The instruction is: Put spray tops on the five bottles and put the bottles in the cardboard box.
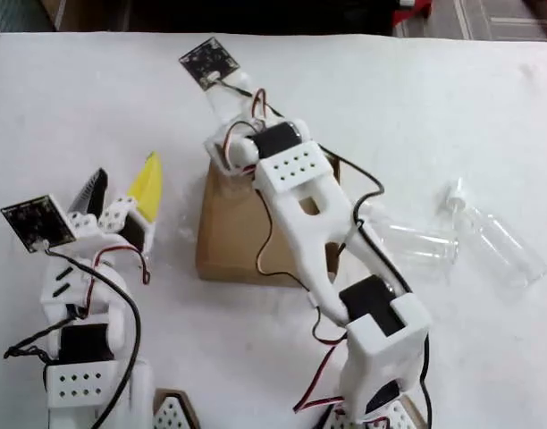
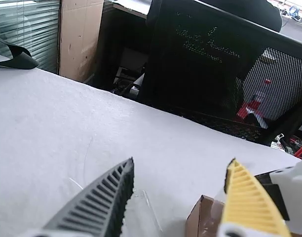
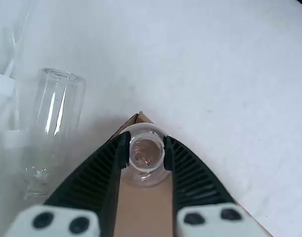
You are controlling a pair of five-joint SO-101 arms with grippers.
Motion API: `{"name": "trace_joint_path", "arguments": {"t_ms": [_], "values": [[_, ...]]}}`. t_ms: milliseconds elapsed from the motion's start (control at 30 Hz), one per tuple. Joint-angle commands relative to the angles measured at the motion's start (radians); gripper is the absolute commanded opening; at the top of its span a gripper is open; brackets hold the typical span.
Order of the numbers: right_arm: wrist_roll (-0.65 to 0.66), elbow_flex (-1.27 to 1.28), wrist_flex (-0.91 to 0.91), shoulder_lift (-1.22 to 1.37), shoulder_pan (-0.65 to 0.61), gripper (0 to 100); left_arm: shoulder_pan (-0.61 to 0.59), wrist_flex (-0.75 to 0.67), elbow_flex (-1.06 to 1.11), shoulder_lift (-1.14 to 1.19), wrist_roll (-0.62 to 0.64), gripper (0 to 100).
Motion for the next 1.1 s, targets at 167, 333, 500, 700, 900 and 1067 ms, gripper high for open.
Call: {"name": "trace_joint_path", "arguments": {"t_ms": [167, 333, 500, 700, 900, 1067], "values": [[0.012, -0.025, -0.010, 0.002, 0.007, 2.1, 0.015, -0.020, -0.008, 0.002, -0.014, 28], [0.012, -0.025, -0.008, -0.001, 0.007, 2.2, 0.015, -0.020, -0.008, 0.002, -0.014, 28], [0.012, -0.025, -0.007, -0.001, 0.007, 2.2, 0.015, -0.020, -0.008, 0.002, -0.014, 28], [0.012, -0.025, -0.005, -0.001, 0.007, 2.2, 0.015, -0.020, -0.008, 0.002, -0.014, 28], [0.012, -0.025, -0.004, -0.001, 0.007, 2.3, 0.015, -0.020, -0.008, 0.002, -0.014, 28], [0.012, -0.025, -0.004, 0.001, 0.007, 12.9, 0.015, -0.020, -0.008, 0.002, -0.014, 28]]}}
